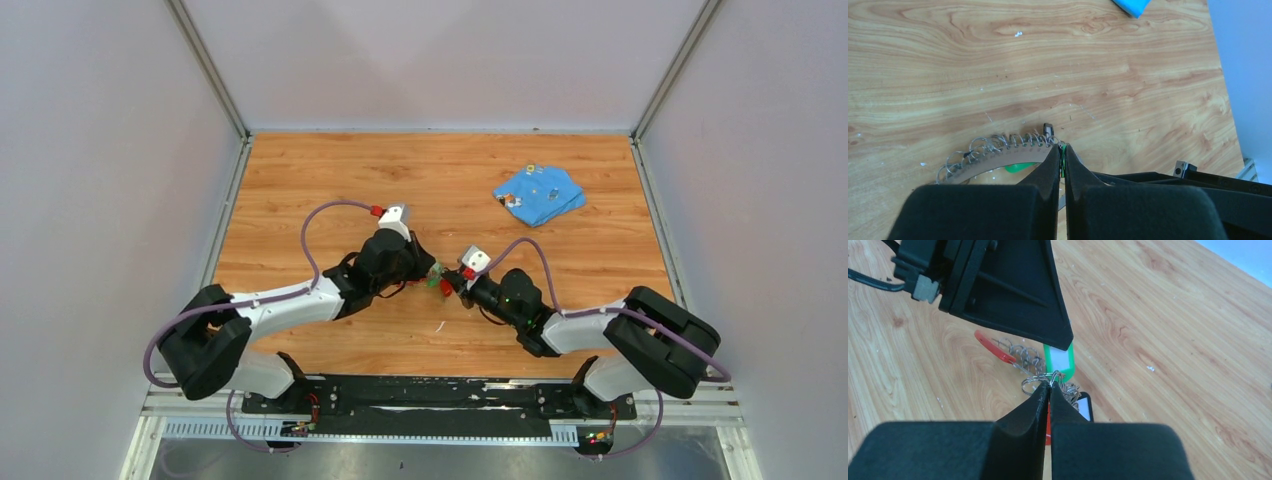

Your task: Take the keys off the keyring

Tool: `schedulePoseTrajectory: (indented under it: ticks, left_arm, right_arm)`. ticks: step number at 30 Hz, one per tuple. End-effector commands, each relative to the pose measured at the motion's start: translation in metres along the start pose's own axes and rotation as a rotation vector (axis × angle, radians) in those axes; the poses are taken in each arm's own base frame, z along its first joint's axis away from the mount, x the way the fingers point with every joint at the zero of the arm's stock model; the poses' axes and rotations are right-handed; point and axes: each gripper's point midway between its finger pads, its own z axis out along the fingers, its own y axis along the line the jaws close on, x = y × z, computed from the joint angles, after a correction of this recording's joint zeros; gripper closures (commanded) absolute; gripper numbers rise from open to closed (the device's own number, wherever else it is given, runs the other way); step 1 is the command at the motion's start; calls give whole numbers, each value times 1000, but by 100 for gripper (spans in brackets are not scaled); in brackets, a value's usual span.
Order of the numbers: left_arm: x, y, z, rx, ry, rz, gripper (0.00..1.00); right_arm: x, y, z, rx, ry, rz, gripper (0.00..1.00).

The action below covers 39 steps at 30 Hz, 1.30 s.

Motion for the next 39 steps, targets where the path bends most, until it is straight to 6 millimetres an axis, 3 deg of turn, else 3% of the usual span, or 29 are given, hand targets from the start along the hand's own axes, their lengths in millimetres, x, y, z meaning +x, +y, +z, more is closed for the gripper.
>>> schedulePoseTrajectory:
  ticks: [1,5,12,20,26,28,32,39]
  left_arm:
    - [18,4,3,-16,47,0,100]
    - [21,4,6,-21,54,6,100]
    - [29,1,14,-11,81,22,100]
    - [37,3,21,-11,94,29,100]
    - [35,8,23,-33,77,36,100]
    - [32,8,23,-35,64,37,100]
    - [27,8,21,-31,52,51,100]
    - [23,1,15,14,58,87,100]
  right_arm:
    - [10,6,-8,4,16,40,96]
    - [20,6,-12,11,43,55,92]
    - [32,3,-19,46,114,103,75]
    - [33,-20,-29,179,266,200,68]
    - [53,0,-28,51,383,216,64]
    - [59,-3,-27,21,400,255,63]
    - [57,-13,-24,-14,371,306,64]
    - [47,-9,-22,-79,338,248,61]
